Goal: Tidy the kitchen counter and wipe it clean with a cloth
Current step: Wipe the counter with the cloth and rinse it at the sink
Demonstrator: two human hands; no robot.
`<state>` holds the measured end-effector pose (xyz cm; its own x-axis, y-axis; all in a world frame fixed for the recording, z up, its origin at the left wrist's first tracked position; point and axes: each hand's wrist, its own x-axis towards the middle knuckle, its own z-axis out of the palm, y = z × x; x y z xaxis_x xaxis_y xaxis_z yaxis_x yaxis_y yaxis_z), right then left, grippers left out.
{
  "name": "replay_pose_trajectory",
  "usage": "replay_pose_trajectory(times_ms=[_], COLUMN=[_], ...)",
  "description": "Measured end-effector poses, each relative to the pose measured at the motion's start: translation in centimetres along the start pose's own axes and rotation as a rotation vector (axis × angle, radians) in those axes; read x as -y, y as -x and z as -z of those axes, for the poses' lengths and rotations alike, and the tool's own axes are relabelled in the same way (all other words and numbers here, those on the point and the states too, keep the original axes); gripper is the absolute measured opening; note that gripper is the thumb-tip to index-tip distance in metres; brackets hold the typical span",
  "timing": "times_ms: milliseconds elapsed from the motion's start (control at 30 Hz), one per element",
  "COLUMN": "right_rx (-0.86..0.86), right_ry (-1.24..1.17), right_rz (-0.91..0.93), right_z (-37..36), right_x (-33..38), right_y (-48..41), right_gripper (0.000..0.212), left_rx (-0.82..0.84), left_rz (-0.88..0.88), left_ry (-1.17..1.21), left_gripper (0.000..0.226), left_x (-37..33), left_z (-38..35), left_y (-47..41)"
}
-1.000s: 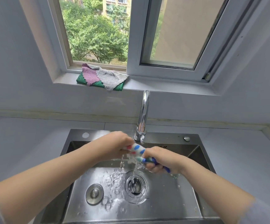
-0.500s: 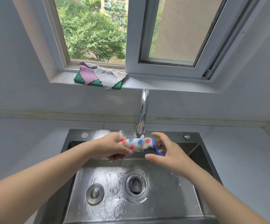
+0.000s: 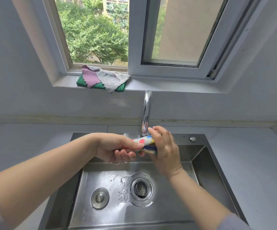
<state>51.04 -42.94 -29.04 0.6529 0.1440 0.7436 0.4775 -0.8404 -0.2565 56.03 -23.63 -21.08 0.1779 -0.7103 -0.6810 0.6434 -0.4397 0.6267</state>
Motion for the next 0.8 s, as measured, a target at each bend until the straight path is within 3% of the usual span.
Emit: replay_pose_trajectory(times_ms=[133, 233, 300, 400, 500, 567, 667, 800], right_rx=[0.157, 0.299, 0.418, 0.783, 1.058, 1.130, 1.301, 1.454], right_ry=[0.059, 0.132, 0.142, -0.056, -0.560, -0.782, -0.933, -1.221], right_rz=[0.124, 0.168, 0.190, -0.108, -0.611, -0.839, -1.078, -1.242], right_z=[0.7, 1.2, 1.7, 2.7, 2.5, 2.2, 2.3, 2.4], right_x=[-1.4, -2.4, -2.6, -1.3, -0.1, 0.4, 1.0, 0.9], right_y=[-1.6, -2.2, -2.5, -2.6, -1.5, -0.7, -0.5, -0.4], right_gripper=[0.052, 0.052, 0.039, 0.018, 0.021, 0.027, 0.039, 0.033], left_rx=[-0.058, -0.224, -0.377, -0.570, -0.669, -0.683, -0.746, -0.760], left_rz=[-0.018, -0.083, -0.134, -0.208, -0.302, -0.427, -0.788, -0.911], left_ry=[-0.114, -0.400, -0.664, -1.209, -1.680, -1.821, -1.995, -1.997], left_gripper=[0.020, 0.018, 0.020, 0.026, 0.024, 0.024, 0.023, 0.007], left_x=[-0.2, -0.7, -0.9, -0.5, 0.9, 1.8, 3.1, 3.8], left_z=[0.0, -0.6, -1.1, -1.5, -1.1, -0.4, 1.1, 2.7], left_y=[0.8, 1.1, 1.0, 0.2, -1.0, -1.8, -2.7, -3.5])
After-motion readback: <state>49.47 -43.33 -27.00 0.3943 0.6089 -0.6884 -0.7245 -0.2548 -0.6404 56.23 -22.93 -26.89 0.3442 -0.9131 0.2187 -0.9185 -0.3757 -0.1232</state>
